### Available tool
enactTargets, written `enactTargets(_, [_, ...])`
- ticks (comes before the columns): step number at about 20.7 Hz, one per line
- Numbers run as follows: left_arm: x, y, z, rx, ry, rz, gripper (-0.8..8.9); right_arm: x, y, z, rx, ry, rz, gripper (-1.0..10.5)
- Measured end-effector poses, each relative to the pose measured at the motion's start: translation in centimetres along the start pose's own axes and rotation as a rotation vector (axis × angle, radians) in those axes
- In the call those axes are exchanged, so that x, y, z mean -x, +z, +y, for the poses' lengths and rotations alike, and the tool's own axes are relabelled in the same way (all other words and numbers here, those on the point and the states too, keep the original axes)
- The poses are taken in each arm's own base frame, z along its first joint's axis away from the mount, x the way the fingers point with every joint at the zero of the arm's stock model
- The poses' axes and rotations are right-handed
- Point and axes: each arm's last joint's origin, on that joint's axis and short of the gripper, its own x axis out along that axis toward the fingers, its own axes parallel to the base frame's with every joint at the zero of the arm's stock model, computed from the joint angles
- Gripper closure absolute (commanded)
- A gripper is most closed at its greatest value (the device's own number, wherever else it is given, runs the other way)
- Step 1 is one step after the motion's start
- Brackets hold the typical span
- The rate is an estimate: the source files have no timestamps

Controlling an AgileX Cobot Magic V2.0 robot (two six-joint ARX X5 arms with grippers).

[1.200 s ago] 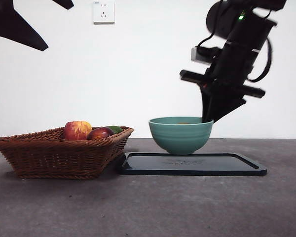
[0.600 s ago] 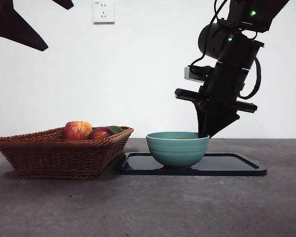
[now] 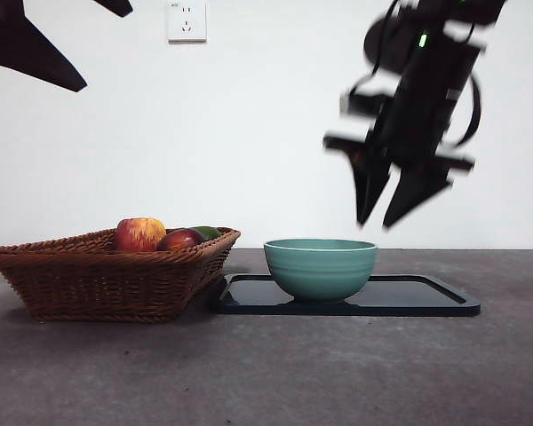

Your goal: Pick up the wifruite, put it on the bowl, pick up the plate, put it on desk

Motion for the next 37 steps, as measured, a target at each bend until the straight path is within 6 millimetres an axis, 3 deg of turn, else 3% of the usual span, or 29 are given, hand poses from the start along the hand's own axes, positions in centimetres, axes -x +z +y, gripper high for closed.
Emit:
enactTargets(6, [0.0, 0.0, 0.0, 0.0, 0.0, 0.0, 4.38, 11.0, -0.6, 1.0, 0.034, 0.088, -0.157, 7.7])
enactTargets(9, [0.0, 0.0, 0.0, 0.0, 0.0, 0.0, 4.38, 16.0, -2.5, 1.9, 0.085, 0.136, -0.21, 7.7])
enactTargets(12, [0.0, 0.0, 0.0, 0.0, 0.0, 0.0, 4.38, 19.4, -5.0, 2.7, 0.136, 0.197, -0.23, 7.7])
enactTargets(15, [0.0, 0.0, 0.0, 0.0, 0.0, 0.0, 4.38, 20.1, -8.4, 2.8, 0.171, 0.229, -0.224, 7.7])
enactTargets(20, [0.0, 0.0, 0.0, -0.003, 0.0, 0.0, 4.38, 18.6, -14.4, 1.9, 0.203, 0.314, -0.152, 7.7])
enactTargets(22, [0.0, 0.0, 0.0, -0.008, 0.0, 0.0, 4.38, 18.2, -15.8, 1.6, 0.206, 0.348, -0.136, 7.7])
enactTargets(25, [0.0, 0.0, 0.0, -0.011, 0.0, 0.0, 4.38, 17.6, -16.7, 1.4, 0.204, 0.365, -0.104, 7.7])
enactTargets(37, [0.0, 0.0, 0.0, -0.011, 0.0, 0.0, 4.38, 17.6, -16.7, 1.5, 0.205, 0.381, -0.097, 7.7])
